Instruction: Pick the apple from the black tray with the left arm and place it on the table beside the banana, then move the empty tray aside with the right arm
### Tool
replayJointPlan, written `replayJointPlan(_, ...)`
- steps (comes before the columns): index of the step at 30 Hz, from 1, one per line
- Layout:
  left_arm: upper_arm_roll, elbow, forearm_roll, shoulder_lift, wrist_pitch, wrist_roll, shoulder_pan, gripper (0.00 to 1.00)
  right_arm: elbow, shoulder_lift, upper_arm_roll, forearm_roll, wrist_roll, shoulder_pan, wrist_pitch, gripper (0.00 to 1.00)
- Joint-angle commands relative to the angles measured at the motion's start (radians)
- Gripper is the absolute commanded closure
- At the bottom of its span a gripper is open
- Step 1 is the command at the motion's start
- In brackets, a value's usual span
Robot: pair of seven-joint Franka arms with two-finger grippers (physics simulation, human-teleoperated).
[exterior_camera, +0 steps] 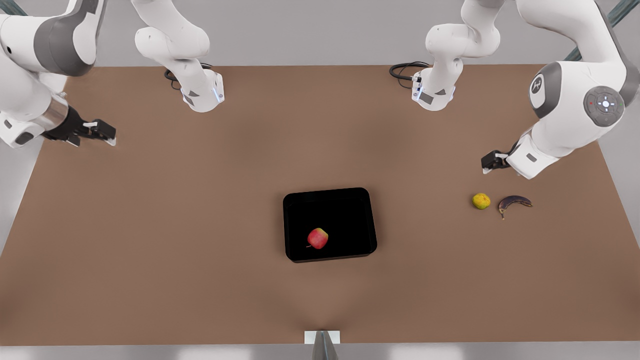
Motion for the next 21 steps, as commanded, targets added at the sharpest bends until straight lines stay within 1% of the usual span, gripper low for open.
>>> replayJointPlan(1,0.0,-0.001,0.0,-0.002,0.064,-0.011,0.005,0.0,0.029,-0.001,0.015,0.0,-0.068,0.044,-0.05,0.0)
replayJointPlan(3,0.0,0.023,-0.024,0.014,0.069,-0.024,-0.011,0.0,0.031,-0.001,0.017,-0.001,-0.067,0.044,-0.05,0.0)
replayJointPlan(4,-0.002,0.036,-0.031,0.05,0.077,-0.028,-0.062,0.0,0.031,-0.001,0.017,-0.001,-0.067,0.044,-0.05,0.0)
replayJointPlan(5,-0.002,0.153,-0.026,0.161,0.071,-0.092,-0.176,0.0,0.031,-0.001,0.017,-0.001,-0.067,0.044,-0.05,0.0)
replayJointPlan(6,-0.002,0.279,-0.037,0.274,0.064,-0.273,-0.259,0.0,0.031,-0.002,0.017,-0.001,-0.065,0.044,-0.052,0.0)
replayJointPlan(7,0.0,0.33,-0.035,0.336,0.069,-0.384,-0.331,0.0,0.048,-0.018,0.026,0.002,-0.062,0.044,-0.087,0.0)
replayJointPlan(9,-0.002,0.344,-0.027,0.371,0.08,-0.433,-0.399,0.0,0.129,-0.018,0.068,0.005,-0.059,0.044,-0.167,0.0)
replayJointPlan(10,0.0,0.339,-0.027,0.383,0.08,-0.478,-0.423,0.0,0.129,-0.018,0.066,0.006,-0.061,0.044,-0.167,0.0)
replayJointPlan(11,0.0,0.341,-0.024,0.415,0.155,-0.542,-0.448,0.0,0.129,-0.018,0.066,0.005,-0.061,0.044,-0.169,0.0)
replayJointPlan(14,0.0,0.342,-0.001,0.491,0.251,-0.725,-0.504,0.0,0.129,-0.018,0.068,0.005,-0.061,0.044,-0.169,0.0)
replayJointPlan(16,0.0,0.342,0.003,0.546,0.267,-0.895,-0.54,0.0,0.129,-0.018,0.068,0.005,-0.062,0.044,-0.169,0.0)
replayJointPlan(17,0.001,0.344,-0.007,0.567,0.32,-0.93,-0.537,0.0,0.129,-0.018,0.071,0.005,-0.064,0.044,-0.169,0.0)
replayJointPlan(18,0.0,0.347,-0.009,0.596,0.415,-0.936,-0.538,0.0,0.129,-0.016,0.077,0.005,-0.059,0.044,-0.169,0.0)
replayJointPlan(19,0.0,0.381,-0.008,0.647,0.532,-0.994,-0.54,0.0,0.128,-0.012,0.077,0.005,-0.059,0.044,-0.169,0.0)
replayJointPlan(20,0.001,0.45,0.003,0.713,0.577,-1.056,-0.549,0.0,0.128,-0.009,0.077,0.003,-0.064,0.044,-0.169,0.0)
replayJointPlan(21,0.004,0.487,0.006,0.75,0.577,-1.084,-0.557,0.0,0.128,-0.001,0.077,0.002,-0.065,0.043,-0.169,0.0)
